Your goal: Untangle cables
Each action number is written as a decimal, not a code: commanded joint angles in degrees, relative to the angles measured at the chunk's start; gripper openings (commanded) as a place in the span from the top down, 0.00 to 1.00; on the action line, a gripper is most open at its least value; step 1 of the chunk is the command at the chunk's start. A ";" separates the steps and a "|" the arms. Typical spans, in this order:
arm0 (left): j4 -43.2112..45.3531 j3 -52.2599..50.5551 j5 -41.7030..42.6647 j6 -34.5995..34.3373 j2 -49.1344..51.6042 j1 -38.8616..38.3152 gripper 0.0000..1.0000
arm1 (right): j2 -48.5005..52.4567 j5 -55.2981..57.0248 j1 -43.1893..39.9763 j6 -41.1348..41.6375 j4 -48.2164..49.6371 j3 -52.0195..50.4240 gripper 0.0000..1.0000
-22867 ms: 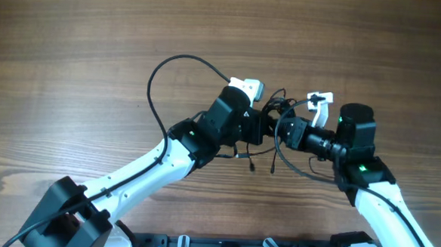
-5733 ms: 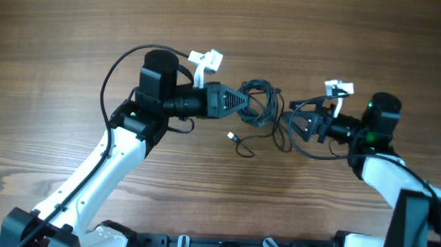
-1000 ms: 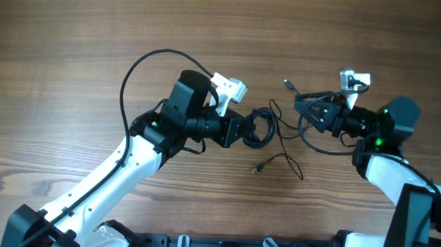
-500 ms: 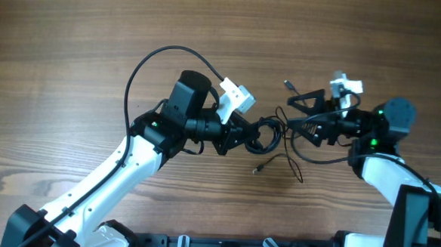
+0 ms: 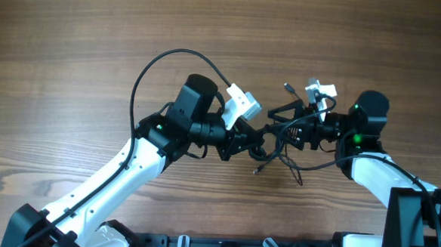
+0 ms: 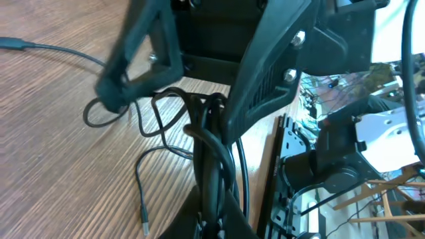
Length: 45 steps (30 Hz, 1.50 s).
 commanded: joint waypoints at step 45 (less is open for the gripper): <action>8.39 0.28 -36.57 -86.86 5.77 -10.19 0.14 | -0.52 22.34 -3.02 28.44 0.37 0.22 0.96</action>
